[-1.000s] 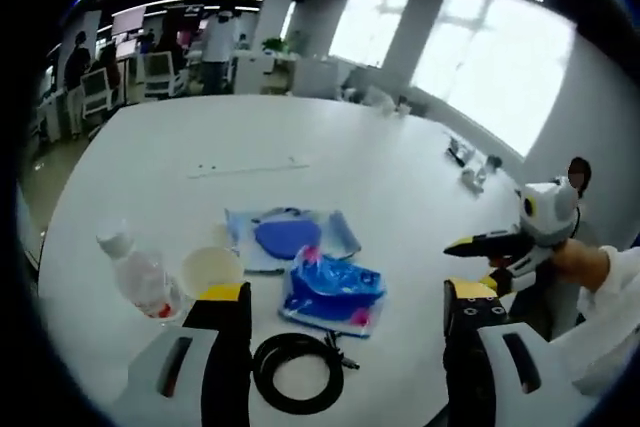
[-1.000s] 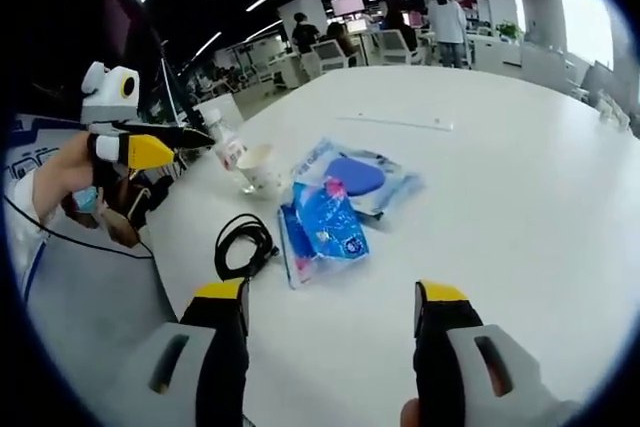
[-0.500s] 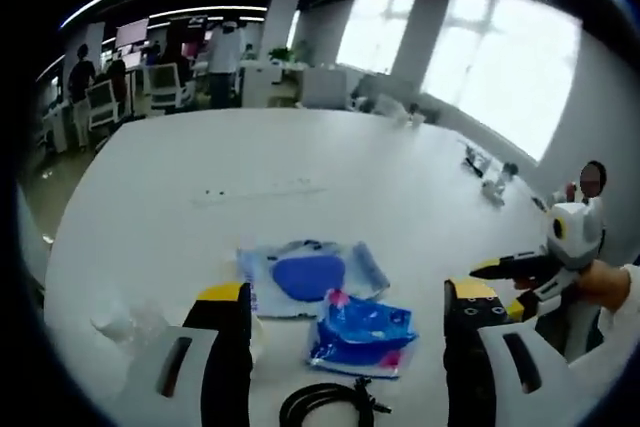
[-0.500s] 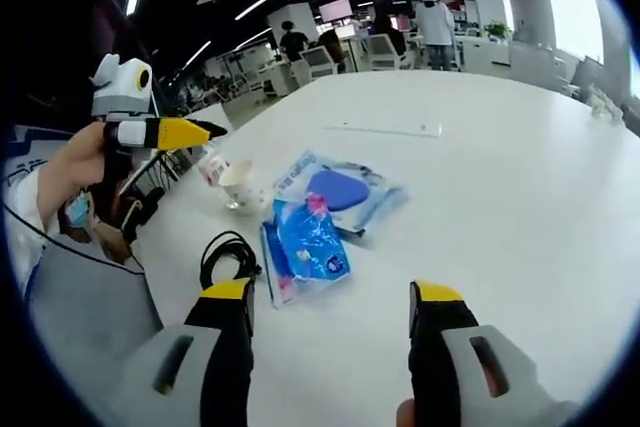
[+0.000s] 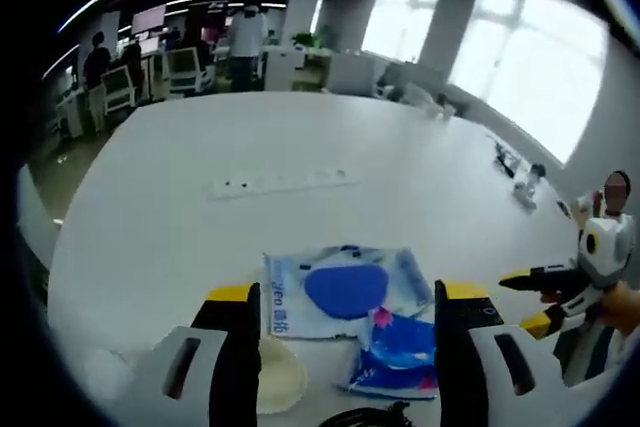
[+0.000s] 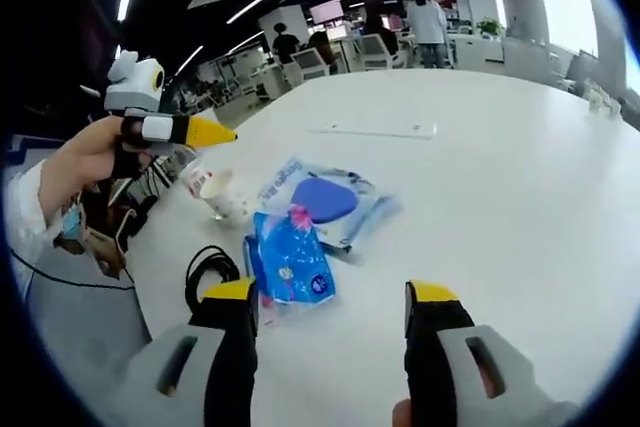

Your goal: Arrange the tabletop items into an orderly group along one side of the table until the central work area is clear of visible clutter.

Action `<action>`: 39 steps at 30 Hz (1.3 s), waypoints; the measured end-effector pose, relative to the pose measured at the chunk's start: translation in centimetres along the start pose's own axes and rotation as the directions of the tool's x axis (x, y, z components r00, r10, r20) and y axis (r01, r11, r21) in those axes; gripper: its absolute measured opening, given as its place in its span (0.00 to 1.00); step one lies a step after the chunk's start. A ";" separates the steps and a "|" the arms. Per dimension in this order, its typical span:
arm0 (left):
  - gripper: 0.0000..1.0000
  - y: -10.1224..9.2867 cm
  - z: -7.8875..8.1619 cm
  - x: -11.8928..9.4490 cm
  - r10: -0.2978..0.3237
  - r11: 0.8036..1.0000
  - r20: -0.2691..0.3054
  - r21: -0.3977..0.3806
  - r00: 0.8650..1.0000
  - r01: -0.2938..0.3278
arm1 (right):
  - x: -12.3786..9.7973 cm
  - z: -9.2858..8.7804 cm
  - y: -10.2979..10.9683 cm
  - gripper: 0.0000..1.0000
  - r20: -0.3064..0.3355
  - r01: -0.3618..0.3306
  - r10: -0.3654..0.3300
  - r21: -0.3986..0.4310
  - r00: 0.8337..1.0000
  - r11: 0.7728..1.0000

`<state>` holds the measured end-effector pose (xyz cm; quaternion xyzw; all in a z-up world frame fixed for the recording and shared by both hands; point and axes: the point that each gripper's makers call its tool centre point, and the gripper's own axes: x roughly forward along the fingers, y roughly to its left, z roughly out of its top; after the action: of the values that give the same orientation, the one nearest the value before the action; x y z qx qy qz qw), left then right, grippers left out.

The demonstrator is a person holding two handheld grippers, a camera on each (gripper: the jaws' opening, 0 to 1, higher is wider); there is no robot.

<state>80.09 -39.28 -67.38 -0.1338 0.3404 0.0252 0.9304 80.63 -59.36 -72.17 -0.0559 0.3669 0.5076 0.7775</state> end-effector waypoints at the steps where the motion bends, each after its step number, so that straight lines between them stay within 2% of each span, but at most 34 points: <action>1: 0.62 0.5 0.2 0.7 0.012 1.000 -0.011 0.001 1.000 -0.011 | 0.4 0.2 -0.4 0.55 0.004 0.002 -0.002 0.001 1.000 1.000; 3: 0.58 1.6 0.5 1.0 0.050 0.999 -0.013 -0.001 0.999 -0.050 | 0.8 0.2 -0.6 0.54 -0.002 -0.001 0.001 -0.002 1.000 1.000; 5: 0.59 2.3 0.4 1.4 0.071 0.997 -0.021 -0.030 0.997 -0.071 | 1.3 0.3 -1.4 0.54 -0.011 0.011 -0.010 0.006 1.000 1.000; 8: 0.63 1.9 -0.3 1.7 0.064 0.996 -0.046 -0.055 0.997 -0.066 | 1.8 0.9 -2.2 0.54 0.000 0.012 -0.012 0.024 1.000 1.000; 12: 0.62 3.2 -0.7 3.3 0.091 0.993 -0.078 -0.072 0.993 -0.097 | 2.7 1.6 -2.6 0.53 0.009 0.013 -0.014 0.020 1.000 1.000; 15: 0.60 3.5 -0.9 3.8 0.093 0.991 -0.098 -0.090 0.991 -0.102 | 3.2 1.7 -2.7 0.52 0.006 0.027 -0.027 -0.002 1.000 1.000; 18: 0.58 3.6 -1.5 4.1 0.101 0.991 -0.138 -0.079 0.985 -0.112 | 4.0 2.1 -2.9 0.52 0.015 0.026 -0.026 0.013 1.000 1.000; 21: 0.57 4.1 -1.6 6.0 0.094 0.990 -0.165 -0.087 0.982 -0.109 | 4.6 2.4 -3.1 0.51 0.018 0.033 -0.033 0.022 0.999 0.999; 23: 0.58 4.4 -1.9 6.7 0.089 0.990 -0.183 -0.088 0.979 -0.106 | 5.2 2.7 -3.5 0.50 0.028 0.039 -0.040 0.021 0.999 0.999; 26: 0.64 4.3 -2.3 7.2 0.070 0.985 -0.208 -0.141 0.976 -0.101 | 5.6 2.8 -3.3 0.50 0.033 0.036 -0.037 0.036 0.999 0.999; 27: 0.65 4.6 -2.1 8.1 0.066 0.985 -0.215 -0.144 0.974 -0.099 | 5.6 2.8 -3.3 0.49 0.032 0.038 -0.039 0.037 0.999 0.999; 32: 0.61 5.1 -3.2 8.4 0.088 0.984 -0.254 -0.127 0.963 -0.123 | 6.2 3.0 -3.5 0.45 0.045 0.036 -0.039 0.067 0.998 0.997; 36: 0.63 4.4 -3.7 8.0 0.065 0.989 -0.299 -0.105 0.952 -0.100 | 7.4 2.6 -3.6 0.46 0.039 0.042 -0.045 0.074 0.998 0.996; 39: 0.54 5.4 -4.1 8.3 0.098 0.991 -0.319 -0.060 0.943 -0.123 | 8.5 2.0 -3.5 0.46 0.024 0.044 -0.046 0.070 0.999 0.997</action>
<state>83.17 -35.51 -76.92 -0.1535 0.4903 0.0693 0.8551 86.38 -53.73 -77.04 -0.0306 0.3728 0.4778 0.7949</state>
